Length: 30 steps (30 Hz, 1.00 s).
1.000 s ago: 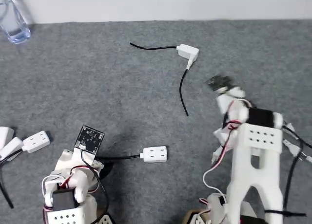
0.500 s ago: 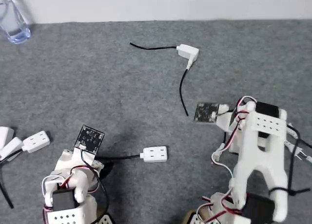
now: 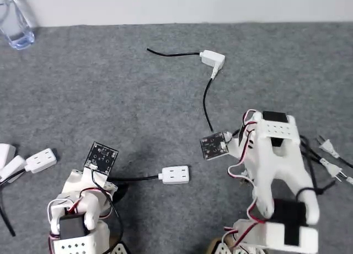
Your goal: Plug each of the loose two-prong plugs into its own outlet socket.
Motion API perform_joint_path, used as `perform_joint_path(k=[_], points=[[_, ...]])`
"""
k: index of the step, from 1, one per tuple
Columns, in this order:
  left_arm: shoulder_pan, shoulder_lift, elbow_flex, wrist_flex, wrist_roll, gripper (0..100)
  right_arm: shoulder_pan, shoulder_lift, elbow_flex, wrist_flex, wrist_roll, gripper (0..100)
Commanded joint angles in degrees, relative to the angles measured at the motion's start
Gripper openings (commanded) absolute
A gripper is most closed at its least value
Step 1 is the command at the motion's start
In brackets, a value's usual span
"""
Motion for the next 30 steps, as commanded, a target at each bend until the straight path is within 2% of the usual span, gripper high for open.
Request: perform_joint_path(k=[1, 7, 11, 13, 19, 25, 28, 30], points=[[-0.4, -1.0, -0.4, 0.1, 0.4, 37, 3.5, 1.4, -0.8, -0.3, 4.0, 23.3], [-0.4, -1.0, -0.4, 0.1, 0.4, 37, 7.8, 3.9, -0.4, -1.9, 10.5, 23.3], [-0.4, -1.0, -0.3, 0.1, 0.4, 37, 9.0, 8.5, -0.4, -7.0, 11.6, 23.2], [-0.4, -1.0, -0.3, 0.1, 0.4, 37, 8.7, 10.3, -0.8, -8.1, 11.6, 19.7], [0.0, -1.0, -0.3, 0.1, 0.4, 37, 6.4, 10.9, -2.4, -8.5, 11.6, 0.6], [0.1, -1.0, -0.3, 0.1, 0.4, 37, 1.6, 10.7, -2.4, -8.6, 11.3, 0.9], [0.1, -1.0, -0.3, 0.1, 0.4, 37, -0.7, 10.6, -2.9, -8.6, 8.0, 0.9], [0.1, -1.0, -0.3, 0.1, 0.4, 37, -3.4, 10.6, -5.1, -8.4, 0.4, 0.9]])
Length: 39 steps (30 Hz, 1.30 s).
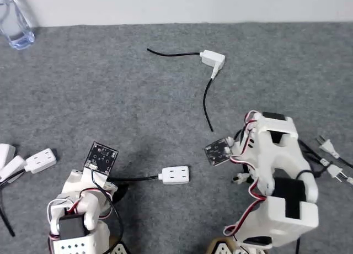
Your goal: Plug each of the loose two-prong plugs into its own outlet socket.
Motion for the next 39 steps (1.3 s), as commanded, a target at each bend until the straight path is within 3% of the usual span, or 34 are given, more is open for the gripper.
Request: perform_joint_path(k=[1, 6, 8, 12, 18, 25, 31, 39], points=[[0.1, -1.0, -0.3, 0.1, 0.4, 37, -5.2, -0.7, -4.7, 0.0, -13.0, 0.9], [0.1, -1.0, -0.3, 0.1, 0.4, 37, -14.1, -0.7, -11.5, 0.5, -41.0, 0.9], [0.1, -1.0, -0.3, 0.1, 0.4, 37, -17.5, -0.7, -11.4, 2.9, -45.8, 0.8], [0.1, -1.0, -0.3, 0.1, 0.4, 37, -20.5, -0.7, -11.4, 11.0, -48.7, 0.8], [0.1, -1.0, -0.3, 0.1, 0.4, 37, -17.9, -0.1, -10.5, 11.9, -52.1, 2.1], [0.1, -1.0, -0.2, 0.1, 0.4, 37, -18.7, -1.0, -8.2, 11.9, -52.5, 35.9], [0.1, -1.0, 0.0, -0.1, 0.4, 37, -18.6, -5.5, -8.8, 12.0, -54.5, 26.3], [0.1, -1.0, 0.1, -0.1, 0.4, 37, -20.5, -8.7, -3.3, 13.0, -56.2, 27.3]])
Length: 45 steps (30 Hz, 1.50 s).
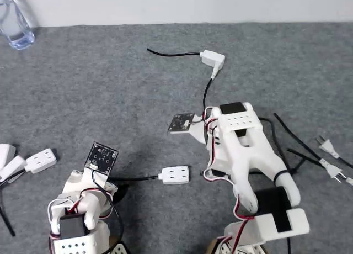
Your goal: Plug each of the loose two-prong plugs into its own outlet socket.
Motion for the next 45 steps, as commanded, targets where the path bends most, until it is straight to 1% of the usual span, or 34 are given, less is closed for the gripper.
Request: perform_joint_path(k=[1, 6, 10, 15, 21, 25, 31, 36, 38, 40, 45], points=[[0.1, -1.0, -0.4, -0.1, 0.4, 37, -2.1, -2.5, 1.8, 0.8, -0.5, 27.3], [0.1, -1.0, -0.4, -0.1, 0.4, 37, -3.2, -2.7, 2.6, 0.7, -0.6, 27.3], [0.1, -1.0, -0.4, -0.1, 0.4, 37, -3.1, -2.2, 3.0, -3.7, -0.6, 27.0], [0.1, -1.0, -0.3, -0.2, 0.4, 37, -2.0, 0.2, 4.0, -12.3, -0.1, 27.0], [0.1, -1.0, -0.3, -0.2, 0.4, 37, -2.0, 1.5, 3.4, -16.0, 0.0, 27.0], [0.1, -1.0, -0.3, -0.2, 0.4, 37, -1.8, 1.5, 0.8, -13.8, 1.1, 27.0], [0.1, -1.0, -0.3, -0.2, 0.4, 37, -2.2, 0.7, -0.6, -6.5, 0.7, 27.0], [0.1, -1.0, -0.3, -0.2, 0.4, 37, -1.8, -6.1, -0.4, -0.5, 0.7, 27.0], [0.1, -1.0, -0.3, -0.2, 0.4, 37, -2.1, -9.3, 1.2, 0.1, 0.8, 27.0], [0.1, -1.0, -0.3, -0.2, 0.4, 37, -2.2, -11.4, 4.7, -2.2, 1.0, 27.0], [0.1, -1.0, -0.3, -0.2, 0.4, 37, -1.5, -13.3, 14.8, -15.3, 1.1, 27.0]])
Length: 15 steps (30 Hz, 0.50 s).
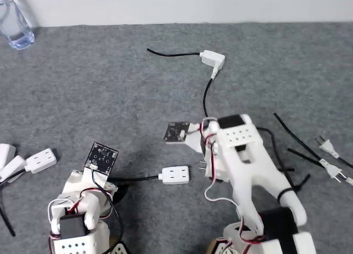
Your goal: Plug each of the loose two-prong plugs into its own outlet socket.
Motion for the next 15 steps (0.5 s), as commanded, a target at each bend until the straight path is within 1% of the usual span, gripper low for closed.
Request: perform_joint_path(k=[1, 3, 6, 7, 11, 15], points=[[0.1, -1.0, -0.3, -0.2, 0.4, 37, 1.5, -2.5, 4.0, -9.2, 0.8, 26.9], [0.1, -1.0, -0.3, -0.2, 0.4, 37, 2.0, -2.5, 6.0, -13.8, 0.8, 25.9], [0.1, -1.0, -0.3, -0.2, 0.4, 37, 2.4, -2.5, 7.7, -18.4, 0.9, 20.5], [0.1, -1.0, -0.3, -0.2, 0.4, 37, 2.3, -2.5, 8.1, -19.1, 1.0, 19.1], [0.1, -1.0, -0.3, -0.2, 0.4, 37, 1.9, -2.5, 9.0, -19.7, 3.5, 18.8], [0.1, -1.0, -0.3, -0.2, 0.4, 37, 1.9, -2.5, 9.0, -19.8, 3.7, 18.8]])
